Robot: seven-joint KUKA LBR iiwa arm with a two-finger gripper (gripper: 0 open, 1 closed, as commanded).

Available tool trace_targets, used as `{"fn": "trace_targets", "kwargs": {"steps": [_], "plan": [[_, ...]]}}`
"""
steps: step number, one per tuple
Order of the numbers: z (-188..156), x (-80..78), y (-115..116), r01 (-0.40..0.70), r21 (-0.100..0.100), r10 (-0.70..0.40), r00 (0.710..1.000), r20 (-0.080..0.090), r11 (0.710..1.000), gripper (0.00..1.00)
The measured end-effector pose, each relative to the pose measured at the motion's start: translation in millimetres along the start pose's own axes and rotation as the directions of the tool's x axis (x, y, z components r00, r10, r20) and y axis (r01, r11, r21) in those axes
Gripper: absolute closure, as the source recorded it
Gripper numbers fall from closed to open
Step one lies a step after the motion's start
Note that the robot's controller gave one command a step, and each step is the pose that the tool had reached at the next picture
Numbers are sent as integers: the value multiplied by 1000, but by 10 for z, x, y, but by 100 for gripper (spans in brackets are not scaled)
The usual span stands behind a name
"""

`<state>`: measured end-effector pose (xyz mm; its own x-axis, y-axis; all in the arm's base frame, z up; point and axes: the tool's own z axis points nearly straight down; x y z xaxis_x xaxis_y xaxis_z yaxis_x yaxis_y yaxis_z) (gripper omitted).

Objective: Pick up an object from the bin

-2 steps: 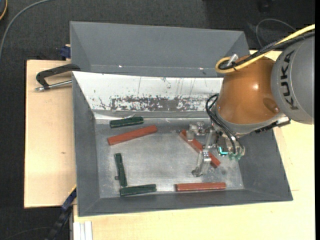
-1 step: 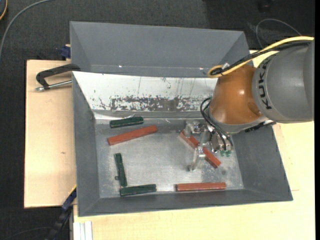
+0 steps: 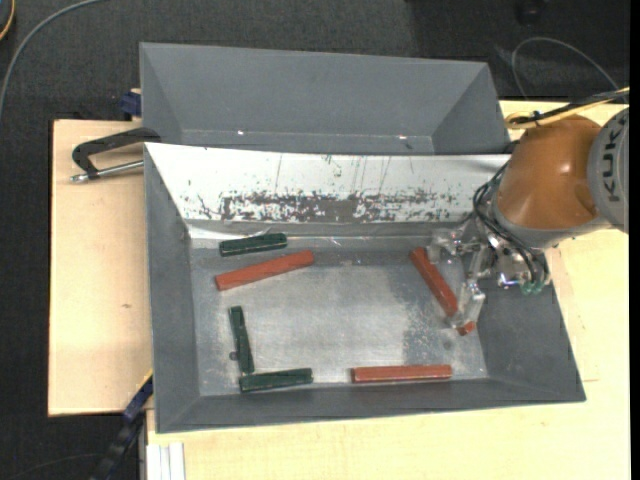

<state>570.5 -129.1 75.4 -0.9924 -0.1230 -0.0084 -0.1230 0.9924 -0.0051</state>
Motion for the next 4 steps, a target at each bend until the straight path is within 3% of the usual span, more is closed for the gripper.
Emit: {"fn": "trace_targets", "kwargs": {"steps": [1,2,3,4], "plan": [[38,262,89,-145,-5,145,989,-6,989,0],[43,-90,-22,-194,-4,194,981,-2,981,0],[35,-99,-7,-194,-7,194,981,-1,981,100],[-1460,-255,-240,-234,-3,234,972,1,972,100]]}}
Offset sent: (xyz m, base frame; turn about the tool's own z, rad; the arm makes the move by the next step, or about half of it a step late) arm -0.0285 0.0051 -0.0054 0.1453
